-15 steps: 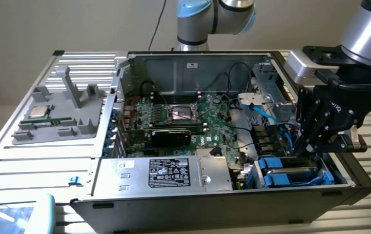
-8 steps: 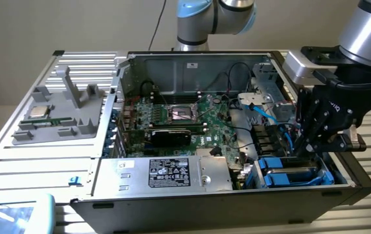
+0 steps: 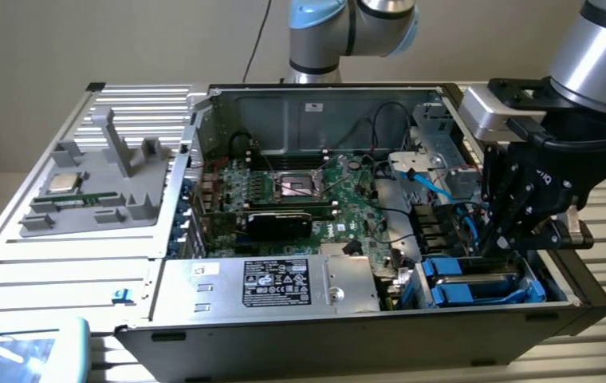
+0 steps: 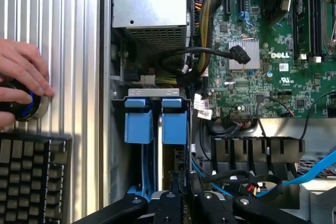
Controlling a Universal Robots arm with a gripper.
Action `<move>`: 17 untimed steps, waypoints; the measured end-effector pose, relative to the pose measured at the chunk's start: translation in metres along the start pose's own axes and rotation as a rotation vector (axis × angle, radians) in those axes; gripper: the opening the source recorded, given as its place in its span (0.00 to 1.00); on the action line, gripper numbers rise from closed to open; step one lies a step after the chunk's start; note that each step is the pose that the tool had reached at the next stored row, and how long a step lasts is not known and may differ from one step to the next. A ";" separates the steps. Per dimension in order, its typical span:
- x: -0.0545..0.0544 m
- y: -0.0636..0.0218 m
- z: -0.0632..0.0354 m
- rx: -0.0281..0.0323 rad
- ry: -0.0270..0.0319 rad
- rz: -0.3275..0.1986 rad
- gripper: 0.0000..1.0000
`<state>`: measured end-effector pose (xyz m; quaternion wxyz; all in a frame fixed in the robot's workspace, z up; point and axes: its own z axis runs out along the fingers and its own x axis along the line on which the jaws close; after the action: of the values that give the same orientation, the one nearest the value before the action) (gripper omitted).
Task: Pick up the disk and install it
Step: 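Insert the first disk wire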
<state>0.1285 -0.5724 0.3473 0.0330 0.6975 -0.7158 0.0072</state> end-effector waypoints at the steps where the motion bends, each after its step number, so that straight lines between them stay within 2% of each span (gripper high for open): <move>1: 0.000 0.0000 0.0000 0.0003 0.0001 0.000 0.16; 3: 0.000 0.0006 0.0006 0.0048 0.0000 0.000 0.16; 6: 0.000 0.0013 0.0020 0.0195 0.0008 0.000 0.16; 9: 0.000 0.0028 0.0037 0.0279 0.0013 0.000 0.16; 17: 0.000 0.0059 0.0053 0.0361 0.0029 0.001 0.16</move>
<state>0.1224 -0.5724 0.3422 0.0214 0.6977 -0.7158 0.0211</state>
